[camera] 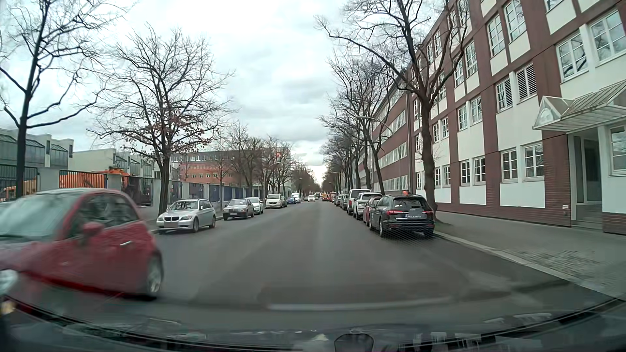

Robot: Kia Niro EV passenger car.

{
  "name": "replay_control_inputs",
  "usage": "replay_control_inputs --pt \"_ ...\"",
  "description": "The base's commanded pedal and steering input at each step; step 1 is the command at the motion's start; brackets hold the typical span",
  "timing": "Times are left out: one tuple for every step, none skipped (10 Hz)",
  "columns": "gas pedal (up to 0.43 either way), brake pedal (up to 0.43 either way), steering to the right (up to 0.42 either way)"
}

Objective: Follow the waypoints while adhering to traffic rules and regulations

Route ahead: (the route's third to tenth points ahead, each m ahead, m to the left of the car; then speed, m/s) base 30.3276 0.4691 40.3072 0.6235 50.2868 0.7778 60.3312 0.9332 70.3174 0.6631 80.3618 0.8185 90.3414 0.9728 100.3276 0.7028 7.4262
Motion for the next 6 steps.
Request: replay_control_inputs --pt "0.047 0.012 -0.003" --pt "0.047 0.012 -0.003" --pt "0.047 0.012 -0.003" --pt "0.039 0.012 -0.003" --pt "0.039 0.012 -0.003" --pt "0.028 0.012 -0.003"
